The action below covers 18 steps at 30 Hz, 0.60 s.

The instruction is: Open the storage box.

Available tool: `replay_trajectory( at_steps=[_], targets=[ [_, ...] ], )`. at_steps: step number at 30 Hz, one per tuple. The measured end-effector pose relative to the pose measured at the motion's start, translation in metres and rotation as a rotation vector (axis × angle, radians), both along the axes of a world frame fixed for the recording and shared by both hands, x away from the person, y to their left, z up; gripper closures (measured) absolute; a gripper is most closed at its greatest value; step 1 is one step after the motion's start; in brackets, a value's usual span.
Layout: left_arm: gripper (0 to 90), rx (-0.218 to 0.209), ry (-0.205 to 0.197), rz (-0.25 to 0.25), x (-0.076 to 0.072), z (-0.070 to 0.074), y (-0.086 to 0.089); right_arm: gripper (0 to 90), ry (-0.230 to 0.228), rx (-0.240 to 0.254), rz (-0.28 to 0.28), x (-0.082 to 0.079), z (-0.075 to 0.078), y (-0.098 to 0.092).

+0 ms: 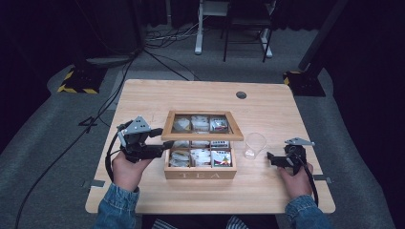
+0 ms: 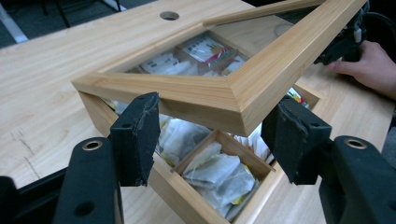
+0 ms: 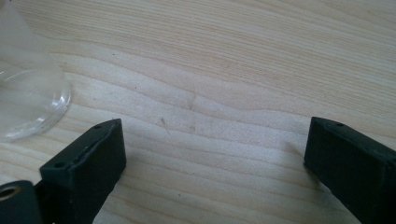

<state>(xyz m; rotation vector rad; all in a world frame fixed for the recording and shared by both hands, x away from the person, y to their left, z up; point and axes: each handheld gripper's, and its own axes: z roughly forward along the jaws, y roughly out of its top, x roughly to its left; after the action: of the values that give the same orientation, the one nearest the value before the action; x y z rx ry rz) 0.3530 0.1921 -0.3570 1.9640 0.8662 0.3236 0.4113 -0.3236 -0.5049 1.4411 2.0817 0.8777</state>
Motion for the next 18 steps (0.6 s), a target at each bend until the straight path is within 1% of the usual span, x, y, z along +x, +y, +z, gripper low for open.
replay_trajectory(
  at_steps=[2, 4, 11, 14, 17, 18],
  targets=[
    [38.0, 0.0, -0.007, 0.007, 0.001, 0.004, -0.001, 5.5, 0.001, 0.0, 0.002, 0.0, 0.0, 0.0],
    [38.0, -0.004, -0.006, 0.004, 0.004, 0.007, -0.001, 5.5, 0.0, 0.0, 0.0, 0.0, 0.0, 0.0],
    [35.9, 0.014, -0.043, 0.054, 0.011, 0.015, -0.01, 5.5, 0.001, 0.0, 0.001, 0.0, 0.0, 0.0],
    [35.8, -0.002, -0.042, 0.061, 0.016, 0.017, -0.009, 5.5, 0.001, 0.0, 0.001, 0.0, 0.0, 0.0],
    [35.3, -0.021, -0.037, 0.055, 0.02, 0.017, -0.007, 5.5, 0.001, 0.0, 0.001, 0.0, 0.0, 0.0],
    [35.3, -0.021, -0.033, 0.048, 0.021, 0.016, -0.007, 5.6, 0.0, 0.0, 0.0, 0.0, 0.0, 0.0]
  ],
)
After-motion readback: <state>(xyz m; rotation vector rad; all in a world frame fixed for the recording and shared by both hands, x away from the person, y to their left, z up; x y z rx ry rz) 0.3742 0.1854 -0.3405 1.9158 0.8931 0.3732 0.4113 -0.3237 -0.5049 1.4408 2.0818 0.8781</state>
